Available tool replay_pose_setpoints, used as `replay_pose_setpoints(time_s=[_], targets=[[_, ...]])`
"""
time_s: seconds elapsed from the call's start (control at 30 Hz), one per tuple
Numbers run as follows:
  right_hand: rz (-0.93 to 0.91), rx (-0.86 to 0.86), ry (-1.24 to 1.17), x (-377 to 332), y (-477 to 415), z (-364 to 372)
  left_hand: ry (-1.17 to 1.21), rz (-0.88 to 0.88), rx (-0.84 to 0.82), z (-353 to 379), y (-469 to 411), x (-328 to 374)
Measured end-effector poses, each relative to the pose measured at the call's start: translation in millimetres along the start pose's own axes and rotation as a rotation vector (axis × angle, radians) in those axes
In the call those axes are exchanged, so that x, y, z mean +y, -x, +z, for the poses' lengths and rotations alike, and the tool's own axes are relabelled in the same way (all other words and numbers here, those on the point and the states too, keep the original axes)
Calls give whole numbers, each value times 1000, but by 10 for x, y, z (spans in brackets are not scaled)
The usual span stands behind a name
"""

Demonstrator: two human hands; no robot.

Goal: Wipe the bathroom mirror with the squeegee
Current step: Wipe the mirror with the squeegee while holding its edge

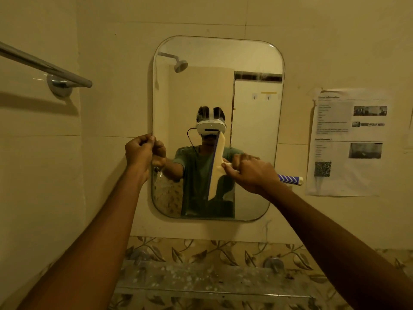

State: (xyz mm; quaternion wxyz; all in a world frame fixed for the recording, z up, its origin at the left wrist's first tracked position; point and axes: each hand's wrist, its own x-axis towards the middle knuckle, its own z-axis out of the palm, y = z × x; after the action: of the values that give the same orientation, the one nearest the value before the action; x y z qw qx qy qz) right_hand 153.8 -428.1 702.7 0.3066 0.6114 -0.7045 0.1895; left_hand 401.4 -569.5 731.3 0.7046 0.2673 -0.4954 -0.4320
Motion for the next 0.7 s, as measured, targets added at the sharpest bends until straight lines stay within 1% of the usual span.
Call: replay_pose_setpoints(time_s=[0.1,0.2,0.3,0.37,0.5,0.57,0.63,0.7], targets=[[75,-41,-101,261,198,-15,22,-4,16,32,9,-7],[226,-118,-193,523,525,5,20,-5,32,48,-4,-19],[363,-131,-258,669,811,159,18,-14,32,33,-19,-28],[413,-126,-272,674,914,247,1,-14,24,28,-12,-18],[380,-35,-350,578,881,192,0,-16,-9,6,2,24],[328,27,-419,470,729,75,-32,-4,-33,-29,-33,27],[199,88,-410,285,492,-74,-45,18,-50,-65,-92,33],[80,91,-365,39,208,-244,-49,40,-69,-69,-149,90]])
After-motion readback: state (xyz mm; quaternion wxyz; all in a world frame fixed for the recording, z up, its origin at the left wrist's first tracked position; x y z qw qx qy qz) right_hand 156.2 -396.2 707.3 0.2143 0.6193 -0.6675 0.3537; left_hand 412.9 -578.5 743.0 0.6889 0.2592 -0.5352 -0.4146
